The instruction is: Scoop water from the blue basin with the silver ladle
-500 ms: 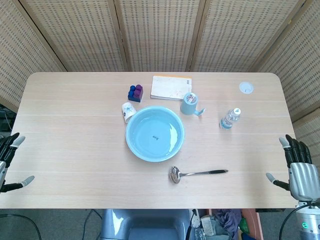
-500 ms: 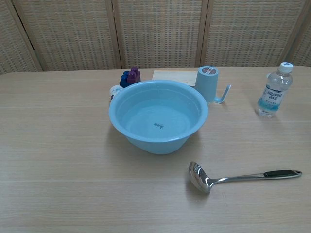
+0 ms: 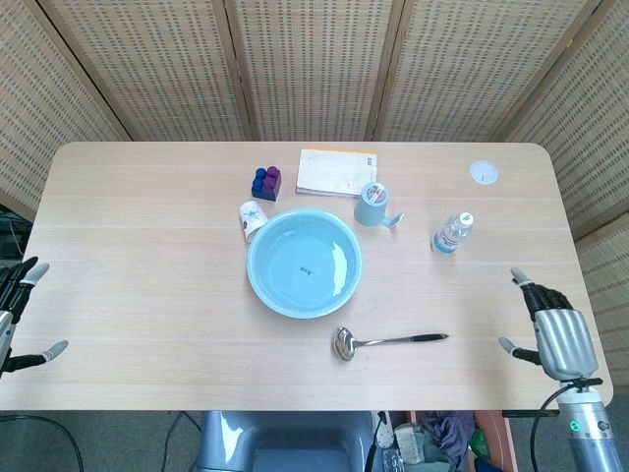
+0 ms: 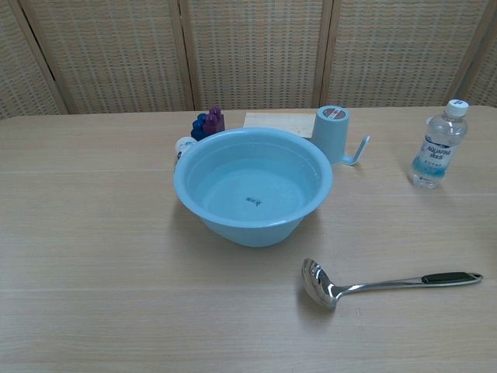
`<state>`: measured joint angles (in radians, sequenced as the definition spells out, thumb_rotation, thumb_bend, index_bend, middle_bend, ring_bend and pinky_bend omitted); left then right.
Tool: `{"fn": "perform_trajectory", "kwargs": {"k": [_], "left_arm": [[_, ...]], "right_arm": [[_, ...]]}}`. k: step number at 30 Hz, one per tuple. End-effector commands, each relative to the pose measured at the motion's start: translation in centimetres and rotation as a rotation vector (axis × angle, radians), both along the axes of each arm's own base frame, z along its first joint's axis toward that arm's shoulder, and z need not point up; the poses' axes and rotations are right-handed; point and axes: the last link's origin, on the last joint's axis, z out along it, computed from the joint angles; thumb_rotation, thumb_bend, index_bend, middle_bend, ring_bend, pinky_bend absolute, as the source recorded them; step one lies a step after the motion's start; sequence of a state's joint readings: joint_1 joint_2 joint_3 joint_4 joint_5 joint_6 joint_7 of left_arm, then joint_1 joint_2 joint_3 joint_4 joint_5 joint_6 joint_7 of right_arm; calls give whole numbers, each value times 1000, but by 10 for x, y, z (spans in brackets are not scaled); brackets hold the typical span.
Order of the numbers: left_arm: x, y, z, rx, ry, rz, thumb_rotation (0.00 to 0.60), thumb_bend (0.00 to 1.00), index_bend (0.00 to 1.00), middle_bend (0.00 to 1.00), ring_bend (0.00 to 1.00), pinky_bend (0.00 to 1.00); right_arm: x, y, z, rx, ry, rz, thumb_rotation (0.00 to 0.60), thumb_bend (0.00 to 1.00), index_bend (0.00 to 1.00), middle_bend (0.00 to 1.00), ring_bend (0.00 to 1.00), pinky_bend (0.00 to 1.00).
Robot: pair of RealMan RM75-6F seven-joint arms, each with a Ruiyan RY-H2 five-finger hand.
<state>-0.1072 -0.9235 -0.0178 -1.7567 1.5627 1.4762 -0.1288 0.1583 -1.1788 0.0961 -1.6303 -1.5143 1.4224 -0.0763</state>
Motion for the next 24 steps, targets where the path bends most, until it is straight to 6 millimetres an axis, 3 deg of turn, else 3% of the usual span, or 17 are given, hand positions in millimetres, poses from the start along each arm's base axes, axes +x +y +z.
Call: {"fn": "perform_trajectory", "kwargs": {"k": [1, 4, 7, 15, 21, 24], "left_arm": [[1, 5, -1, 0, -3, 14, 600, 0, 0, 0, 0, 0], [1, 7, -1, 7, -8, 24, 600, 0, 0, 0, 0, 0], [0, 8, 1, 18, -9, 36, 600, 0, 0, 0, 0, 0], [-3, 12, 1, 42, 5, 72, 600, 0, 0, 0, 0, 0], [-3, 15, 1, 48, 15, 89, 600, 0, 0, 0, 0, 0], [-3, 17, -2, 38, 19, 94, 600, 0, 0, 0, 0, 0]], "right_arm": [[33, -30, -26, 153, -29, 111, 600, 0, 22, 733, 853, 998], [41, -38, -36, 198, -52, 108, 600, 2, 202, 860, 950, 1000], [47, -45, -54, 286, -66, 63, 600, 32, 288, 921, 995, 1000], [59, -58, -100, 391, 9, -70, 600, 144, 319, 948, 1000, 1000], [60, -60, -119, 383, -8, -156, 600, 204, 453, 948, 1000, 1000], [59, -58, -133, 393, -4, -187, 600, 261, 473, 948, 1000, 1000]]}}
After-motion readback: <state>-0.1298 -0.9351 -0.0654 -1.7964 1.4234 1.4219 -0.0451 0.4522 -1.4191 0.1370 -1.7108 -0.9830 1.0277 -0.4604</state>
